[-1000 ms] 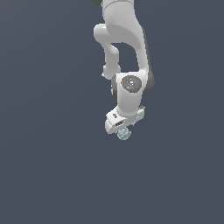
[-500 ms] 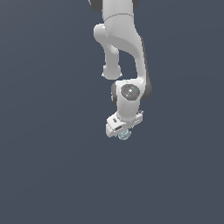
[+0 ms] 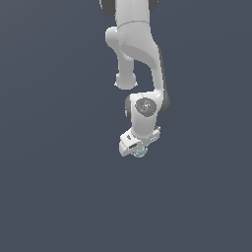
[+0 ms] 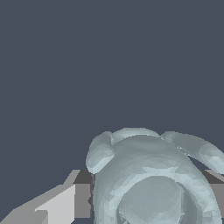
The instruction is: Pick up the object and move it to a goal position.
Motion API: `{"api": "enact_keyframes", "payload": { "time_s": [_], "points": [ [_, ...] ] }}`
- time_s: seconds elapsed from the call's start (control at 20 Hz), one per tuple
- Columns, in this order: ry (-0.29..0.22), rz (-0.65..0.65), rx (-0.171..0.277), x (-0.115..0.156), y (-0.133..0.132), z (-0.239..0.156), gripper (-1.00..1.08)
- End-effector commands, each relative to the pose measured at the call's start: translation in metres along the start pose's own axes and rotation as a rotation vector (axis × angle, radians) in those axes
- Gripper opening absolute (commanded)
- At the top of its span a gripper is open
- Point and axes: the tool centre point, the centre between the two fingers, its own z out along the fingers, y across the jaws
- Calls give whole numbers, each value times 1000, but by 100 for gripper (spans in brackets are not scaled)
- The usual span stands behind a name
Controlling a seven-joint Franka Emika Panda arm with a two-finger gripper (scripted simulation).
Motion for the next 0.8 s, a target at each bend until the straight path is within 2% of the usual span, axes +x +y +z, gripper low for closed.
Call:
{"api": "enact_keyframes", "payload": {
  "time_s": [0.0,0.4,0.75],
  "points": [
    [0,-1,0,0,0,1,-100],
    [0,0,0,0,-1,-3,-100],
    [0,0,0,3,-7,-31,-100]
  ]
}}
